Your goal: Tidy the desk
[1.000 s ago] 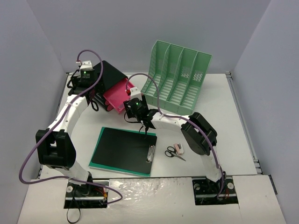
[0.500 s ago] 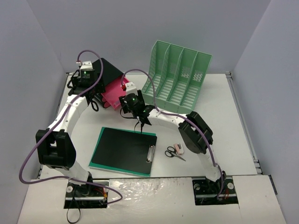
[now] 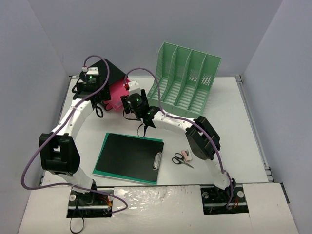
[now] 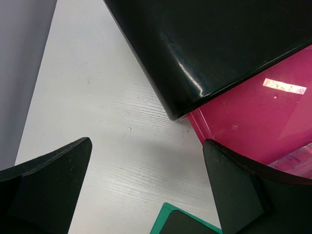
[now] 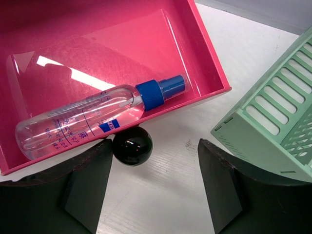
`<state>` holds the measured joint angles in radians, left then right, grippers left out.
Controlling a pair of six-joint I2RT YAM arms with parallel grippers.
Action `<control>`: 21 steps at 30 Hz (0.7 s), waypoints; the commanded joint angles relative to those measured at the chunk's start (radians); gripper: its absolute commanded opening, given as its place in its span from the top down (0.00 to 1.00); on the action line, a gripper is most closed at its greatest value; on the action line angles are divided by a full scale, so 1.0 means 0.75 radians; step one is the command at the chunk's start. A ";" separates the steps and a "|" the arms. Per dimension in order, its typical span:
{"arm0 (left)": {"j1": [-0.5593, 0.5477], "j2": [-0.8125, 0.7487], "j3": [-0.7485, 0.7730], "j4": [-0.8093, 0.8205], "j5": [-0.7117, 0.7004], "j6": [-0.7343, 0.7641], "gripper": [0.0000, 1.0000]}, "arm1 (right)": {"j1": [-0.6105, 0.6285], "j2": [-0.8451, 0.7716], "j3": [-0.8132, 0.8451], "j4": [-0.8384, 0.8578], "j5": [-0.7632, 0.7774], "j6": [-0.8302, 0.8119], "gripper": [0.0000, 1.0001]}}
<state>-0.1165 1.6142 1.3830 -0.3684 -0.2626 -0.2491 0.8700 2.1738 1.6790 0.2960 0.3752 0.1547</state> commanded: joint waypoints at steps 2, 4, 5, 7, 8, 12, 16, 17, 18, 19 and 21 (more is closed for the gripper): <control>0.000 -0.074 0.152 0.013 0.019 0.028 0.03 | -0.012 -0.143 -0.020 0.144 0.034 0.016 0.33; 0.000 -0.090 0.156 0.017 0.029 0.023 0.03 | -0.013 -0.149 -0.028 0.140 0.035 0.015 0.33; 0.000 -0.107 0.159 0.022 0.038 0.021 0.03 | -0.013 -0.153 -0.037 0.137 0.034 0.014 0.33; 0.001 -0.125 0.165 0.035 0.036 0.020 0.03 | -0.013 -0.159 -0.049 0.132 0.032 0.011 0.33; 0.002 -0.125 0.175 0.044 0.022 0.020 0.03 | -0.014 -0.163 -0.056 0.131 0.029 0.013 0.33; 0.005 -0.081 0.216 0.101 -0.005 0.031 0.03 | -0.015 -0.177 -0.081 0.124 0.014 0.014 0.33; 0.006 -0.018 0.258 0.176 -0.002 0.034 0.03 | -0.018 -0.192 -0.106 0.121 0.007 0.018 0.33; 0.006 -0.012 0.259 0.201 0.000 0.033 0.03 | -0.019 -0.195 -0.112 0.120 0.004 0.019 0.32; 0.006 -0.001 0.271 0.224 -0.008 0.032 0.03 | -0.021 -0.197 -0.114 0.116 0.002 0.020 0.32; 0.006 0.015 0.288 0.233 -0.018 0.032 0.03 | -0.023 -0.200 -0.117 0.115 -0.001 0.022 0.33; 0.006 0.078 0.328 0.239 -0.038 0.051 0.03 | -0.026 -0.201 -0.119 0.113 -0.012 0.026 0.32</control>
<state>-0.1165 1.6269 1.5403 -0.2922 -0.2578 -0.2368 0.8625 2.1264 1.5868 0.3258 0.3638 0.1623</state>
